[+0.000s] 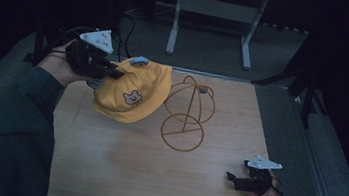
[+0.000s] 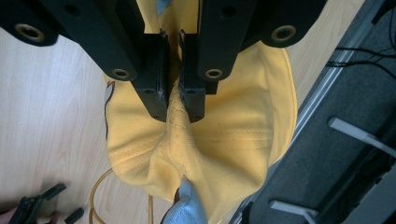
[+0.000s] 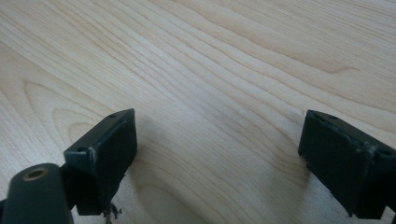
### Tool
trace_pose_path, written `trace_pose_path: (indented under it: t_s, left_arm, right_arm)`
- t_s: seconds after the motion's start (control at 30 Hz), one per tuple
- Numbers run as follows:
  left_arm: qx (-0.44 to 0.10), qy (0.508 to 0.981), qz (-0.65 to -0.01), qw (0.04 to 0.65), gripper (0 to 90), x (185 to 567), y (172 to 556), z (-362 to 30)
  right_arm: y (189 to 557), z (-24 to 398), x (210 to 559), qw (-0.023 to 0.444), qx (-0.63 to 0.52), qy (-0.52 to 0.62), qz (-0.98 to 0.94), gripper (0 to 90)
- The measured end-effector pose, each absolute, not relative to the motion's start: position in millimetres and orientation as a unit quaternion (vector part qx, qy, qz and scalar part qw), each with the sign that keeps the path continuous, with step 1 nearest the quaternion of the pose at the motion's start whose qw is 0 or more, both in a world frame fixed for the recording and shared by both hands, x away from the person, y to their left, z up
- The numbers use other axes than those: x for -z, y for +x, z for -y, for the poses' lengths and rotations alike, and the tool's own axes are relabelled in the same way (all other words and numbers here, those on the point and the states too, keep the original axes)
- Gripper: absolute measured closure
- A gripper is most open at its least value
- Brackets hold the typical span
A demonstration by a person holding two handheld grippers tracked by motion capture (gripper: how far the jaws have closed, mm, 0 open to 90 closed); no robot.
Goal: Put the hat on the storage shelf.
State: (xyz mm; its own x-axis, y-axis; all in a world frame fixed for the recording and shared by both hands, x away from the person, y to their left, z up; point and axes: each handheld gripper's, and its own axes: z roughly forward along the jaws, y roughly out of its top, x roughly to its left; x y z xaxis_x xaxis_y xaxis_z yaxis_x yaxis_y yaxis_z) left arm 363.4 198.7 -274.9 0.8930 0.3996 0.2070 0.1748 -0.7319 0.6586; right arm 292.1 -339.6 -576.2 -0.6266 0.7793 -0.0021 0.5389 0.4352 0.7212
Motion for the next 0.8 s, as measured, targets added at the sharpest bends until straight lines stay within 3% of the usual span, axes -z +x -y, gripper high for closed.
trace_pose_path:
  t_s: [0.8]
  left_arm:
    - [-0.167,0.913,-0.136,0.345,83.1,259,368,-178]
  right_arm:
    - [292,340,576,0.17,-0.353,0.397,-0.83,11.4]
